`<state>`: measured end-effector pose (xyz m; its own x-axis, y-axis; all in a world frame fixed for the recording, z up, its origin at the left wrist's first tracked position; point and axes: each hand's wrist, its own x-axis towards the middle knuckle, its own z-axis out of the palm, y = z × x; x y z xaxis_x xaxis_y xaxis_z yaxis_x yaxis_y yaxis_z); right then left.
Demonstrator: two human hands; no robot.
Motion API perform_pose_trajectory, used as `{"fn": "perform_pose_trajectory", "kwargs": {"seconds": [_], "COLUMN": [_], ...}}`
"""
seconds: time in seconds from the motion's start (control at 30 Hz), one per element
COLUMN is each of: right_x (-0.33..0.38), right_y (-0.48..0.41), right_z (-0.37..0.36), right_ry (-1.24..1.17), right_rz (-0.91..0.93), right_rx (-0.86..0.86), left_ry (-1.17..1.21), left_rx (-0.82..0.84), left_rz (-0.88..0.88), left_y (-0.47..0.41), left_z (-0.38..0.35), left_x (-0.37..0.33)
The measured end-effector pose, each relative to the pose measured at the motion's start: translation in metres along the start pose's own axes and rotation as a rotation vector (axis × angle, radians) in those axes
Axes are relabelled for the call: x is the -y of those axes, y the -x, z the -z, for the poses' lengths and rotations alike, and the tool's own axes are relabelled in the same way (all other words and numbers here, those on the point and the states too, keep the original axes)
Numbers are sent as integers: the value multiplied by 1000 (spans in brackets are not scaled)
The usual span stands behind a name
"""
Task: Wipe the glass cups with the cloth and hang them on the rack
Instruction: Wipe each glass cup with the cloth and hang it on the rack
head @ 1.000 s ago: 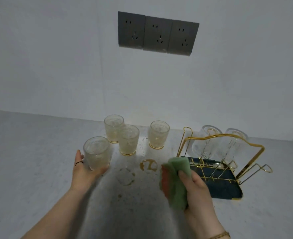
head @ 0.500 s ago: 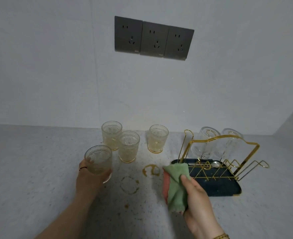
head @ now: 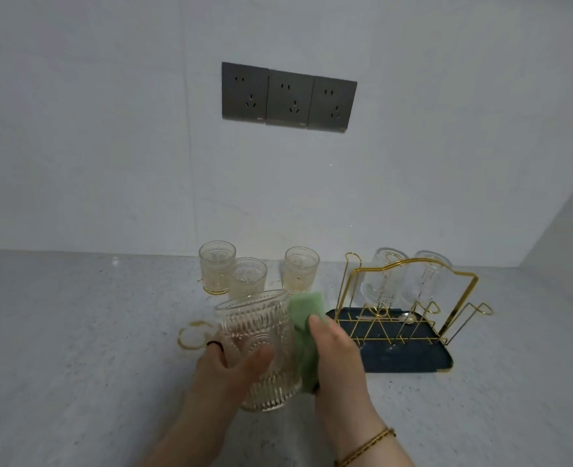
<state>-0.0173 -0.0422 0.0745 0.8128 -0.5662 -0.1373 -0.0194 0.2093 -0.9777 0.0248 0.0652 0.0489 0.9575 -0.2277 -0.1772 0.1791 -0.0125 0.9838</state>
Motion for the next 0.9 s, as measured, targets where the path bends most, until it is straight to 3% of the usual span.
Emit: {"fn": "perform_pose_trajectory", "kwargs": {"seconds": [0.2,0.33,0.47,0.53,0.63,0.73,0.8,0.87,0.9], "right_x": [-3,-25,-34,-35,-34,-20,-19,-22,-27], "right_y": [28,21,14,16,16,11,3,5,10], "right_z": [5,11,0,-7,-11,-13,-12,-13,-17], "right_ry": [192,577,573,535,451,139,121,119,162], "right_rz": [209,812,994,977,806,384,236,222,305], "right_rx": [337,214,149,224,320,408,444,436,386], "left_ry": [51,129,132,133,100,104,77,77,84], "left_rx": [-41,-5,73,80,75,37,25,23,29], "left_rz": [11,29,22,0,-41,-64,-74,-80,-80], "left_y": [8,6,13,15,13,10,7,3,0], "left_z": [0,7,6,7,10,12,12,11,11], "left_x": [-9,-10,-11,-15,-18,-21,-20,-19,-19]}}
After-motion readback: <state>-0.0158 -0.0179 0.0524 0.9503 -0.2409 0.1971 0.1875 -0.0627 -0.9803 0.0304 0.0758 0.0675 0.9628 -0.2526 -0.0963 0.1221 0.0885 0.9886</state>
